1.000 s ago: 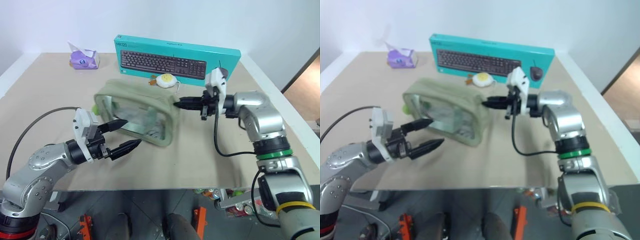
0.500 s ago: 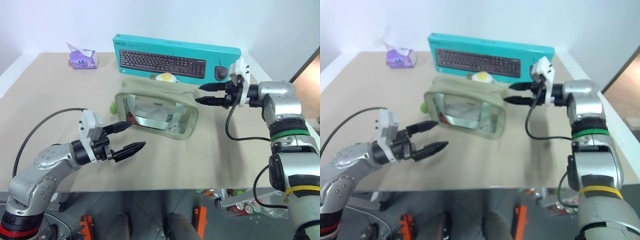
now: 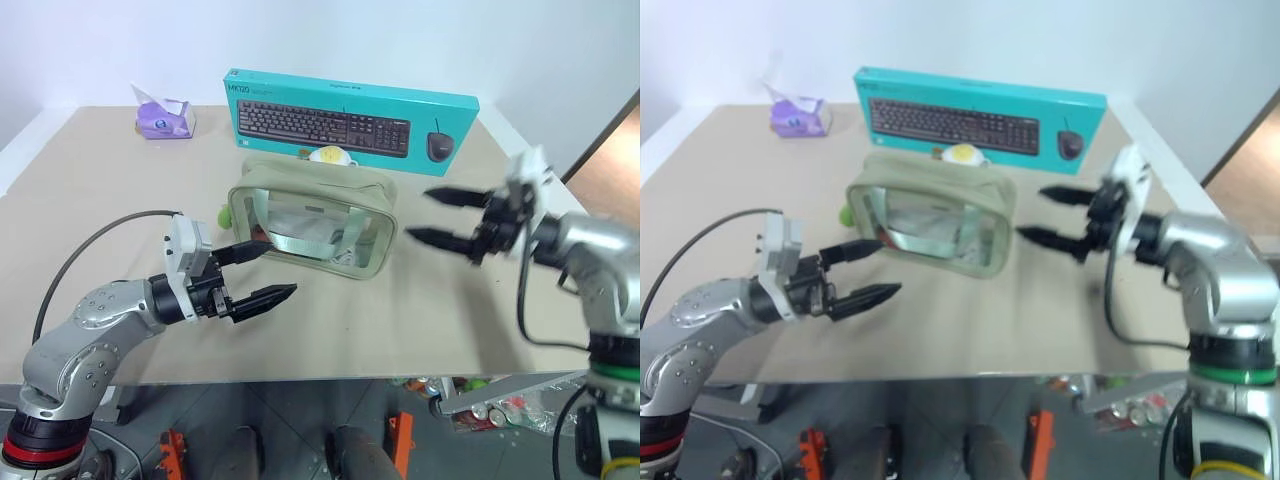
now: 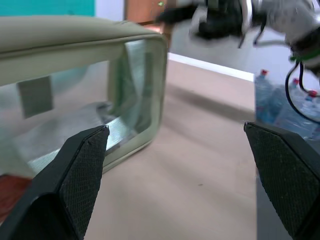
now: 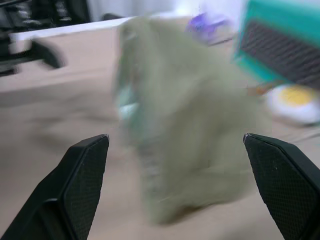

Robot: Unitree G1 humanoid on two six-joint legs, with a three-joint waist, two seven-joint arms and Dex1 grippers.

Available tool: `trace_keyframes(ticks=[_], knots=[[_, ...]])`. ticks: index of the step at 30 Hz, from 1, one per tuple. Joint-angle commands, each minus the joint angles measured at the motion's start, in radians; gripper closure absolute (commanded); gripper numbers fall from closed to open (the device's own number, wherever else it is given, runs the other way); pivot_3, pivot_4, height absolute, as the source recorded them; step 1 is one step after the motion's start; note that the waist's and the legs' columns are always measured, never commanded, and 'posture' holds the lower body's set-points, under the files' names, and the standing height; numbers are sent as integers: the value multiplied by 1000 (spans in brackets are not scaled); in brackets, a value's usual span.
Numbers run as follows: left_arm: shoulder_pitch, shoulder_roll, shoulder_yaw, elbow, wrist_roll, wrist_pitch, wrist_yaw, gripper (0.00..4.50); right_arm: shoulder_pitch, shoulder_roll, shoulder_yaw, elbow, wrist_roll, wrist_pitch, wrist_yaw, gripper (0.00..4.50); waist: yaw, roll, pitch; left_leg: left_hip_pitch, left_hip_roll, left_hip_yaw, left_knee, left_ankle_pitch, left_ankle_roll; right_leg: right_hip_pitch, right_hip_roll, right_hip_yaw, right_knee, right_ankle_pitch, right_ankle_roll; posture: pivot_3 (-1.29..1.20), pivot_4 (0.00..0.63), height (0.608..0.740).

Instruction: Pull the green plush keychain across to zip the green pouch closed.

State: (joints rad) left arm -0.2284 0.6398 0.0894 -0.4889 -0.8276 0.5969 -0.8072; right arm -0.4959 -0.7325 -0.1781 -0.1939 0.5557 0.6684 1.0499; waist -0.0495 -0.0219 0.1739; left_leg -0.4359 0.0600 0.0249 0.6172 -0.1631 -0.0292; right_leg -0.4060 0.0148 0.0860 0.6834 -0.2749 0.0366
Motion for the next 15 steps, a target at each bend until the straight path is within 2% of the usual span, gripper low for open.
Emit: trace_keyframes(ticks=[1, 4, 12, 15], knots=[[-29, 1, 2, 6, 0, -4, -18, 0, 17, 43, 9, -86, -16, -29, -102, 36, 1, -1, -1, 0, 0, 0, 0, 0, 0, 0, 0, 0, 0, 0, 0, 0, 150, 740], [-36, 1, -4, 24, 9, -11, -32, 0, 7, 102, 38, -55, -55, -70, -174, 36, 1, -3, -1, 3, 0, 0, 1, 1, 0, 3, 0, 0, 0, 2, -1, 0, 150, 740], [-19, -6, -2, 18, 28, -17, -31, 0, -16, 131, 79, 16, -76, -125, -181, 36, 2, -3, -1, 2, -1, 2, 0, 1, 1, 1, -1, 2, -1, 1, 1, 0, 150, 740], [-15, -9, 2, 16, 33, -19, -27, 0, -36, 134, 93, 56, -93, -159, -177, 827, 3, -3, -1, 1, 0, 1, -1, 1, 1, 1, 0, 2, -1, 0, 1, 0, 150, 740]])
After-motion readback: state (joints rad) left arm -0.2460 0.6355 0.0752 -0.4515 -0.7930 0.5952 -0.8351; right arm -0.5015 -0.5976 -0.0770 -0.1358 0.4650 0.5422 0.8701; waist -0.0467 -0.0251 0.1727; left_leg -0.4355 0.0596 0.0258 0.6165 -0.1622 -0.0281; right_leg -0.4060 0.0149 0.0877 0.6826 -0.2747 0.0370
